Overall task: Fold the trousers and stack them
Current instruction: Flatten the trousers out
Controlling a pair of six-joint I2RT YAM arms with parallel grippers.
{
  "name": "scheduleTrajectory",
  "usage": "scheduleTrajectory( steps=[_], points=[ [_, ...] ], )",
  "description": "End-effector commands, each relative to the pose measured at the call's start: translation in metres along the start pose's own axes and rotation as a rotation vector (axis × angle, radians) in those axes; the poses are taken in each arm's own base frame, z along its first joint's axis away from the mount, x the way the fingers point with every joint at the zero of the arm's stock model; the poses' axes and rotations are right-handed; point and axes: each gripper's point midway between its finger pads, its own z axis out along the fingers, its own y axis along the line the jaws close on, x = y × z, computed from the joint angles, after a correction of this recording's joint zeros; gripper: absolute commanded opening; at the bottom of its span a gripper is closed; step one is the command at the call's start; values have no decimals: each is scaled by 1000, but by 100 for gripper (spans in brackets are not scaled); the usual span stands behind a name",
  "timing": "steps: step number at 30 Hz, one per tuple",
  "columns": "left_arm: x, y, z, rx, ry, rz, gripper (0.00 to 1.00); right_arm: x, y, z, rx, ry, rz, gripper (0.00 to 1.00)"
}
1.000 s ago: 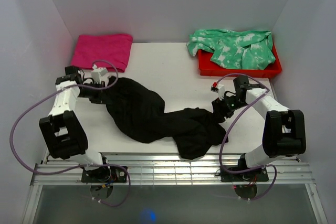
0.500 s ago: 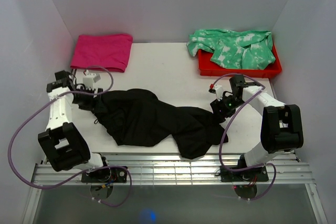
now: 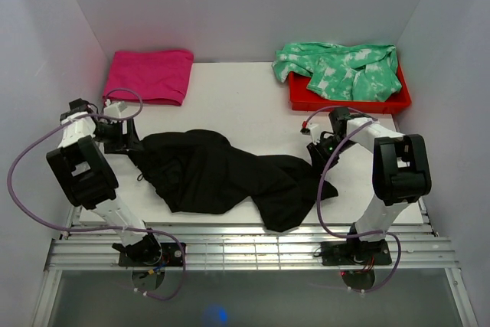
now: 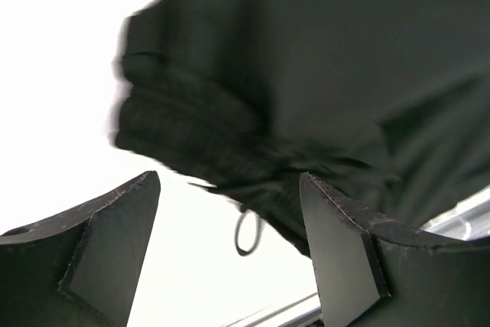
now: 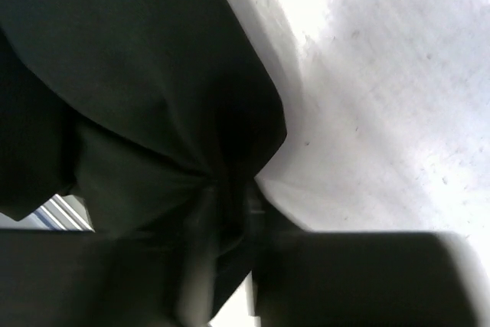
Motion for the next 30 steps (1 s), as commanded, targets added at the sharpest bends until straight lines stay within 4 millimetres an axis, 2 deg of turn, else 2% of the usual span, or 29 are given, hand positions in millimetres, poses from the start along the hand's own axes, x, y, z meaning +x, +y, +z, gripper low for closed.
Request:
scheduleTrajectory(
  steps=[1, 2, 5, 6, 7, 8, 9, 10, 11, 12, 13, 14, 15, 16, 18, 19, 20, 22, 23, 27, 30],
  points=[
    [-19, 30, 6, -105, -78, -28, 84, -11, -3, 0, -10, -6, -27, 16],
    [-25, 36, 8, -118, -87, -34, 84, -13, -5, -2, 0, -5, -30, 9],
    [-34, 59, 24, -159, -97, -79, 82, -30, -16, -17, 65, -49, -65, 8],
    [-31, 63, 32, -155, -83, -108, 82, -39, -21, -27, 96, -74, -78, 8],
    [-39, 68, 36, -155, -94, -121, 80, -50, -27, -41, 136, -110, -93, 8],
    [-39, 68, 47, -115, -92, -142, 77, -63, -36, -61, 186, -156, -98, 8],
    [-44, 64, 52, -70, -102, -142, 67, -77, -44, -86, 249, -212, -113, 8],
    [-49, 67, 58, -47, -106, -151, 53, -84, -51, -110, 307, -257, -128, 8],
    [-62, 60, 54, -1, -146, -127, 19, -88, -55, -129, 360, -288, -144, 8],
    [-74, 53, 41, 11, -188, -84, 0, -83, -63, -146, 409, -305, -136, 8],
    [-96, 33, 15, 55, -275, 14, 0, -78, -63, -163, 446, -331, -144, 8],
    [-109, 9, -18, 76, -353, 141, 0, -71, -63, -188, 516, -370, -166, 8],
    [-113, -11, -47, 49, -422, 277, 0, -65, -61, -198, 544, -383, -185, 8],
    [-110, -23, -66, 38, -473, 351, 0, -58, -59, -217, 609, -419, -205, 8],
    [-92, -43, -112, 10, -611, 426, 0, -39, -55, -242, 717, -449, -249, 8],
    [-82, -46, -128, 0, -664, 436, 0, -29, -56, -252, 766, -457, -257, 8],
    [-82, -45, -141, -39, -691, 454, 0, -29, -56, -252, 765, -458, -258, 8],
    [-69, -43, -145, -67, -710, 448, 0, -14, -60, -268, 840, -472, -267, 8],
    [-67, -41, -158, -116, -745, 458, 0, -4, -63, -278, 879, -479, -251, 8],
    [-56, -32, -154, -118, -750, 425, 0, 16, -75, -271, 885, -437, -243, 8],
    [-61, -31, -147, -35, -746, 376, 0, 15, -79, -260, 835, -450, -230, 8]
  ],
)
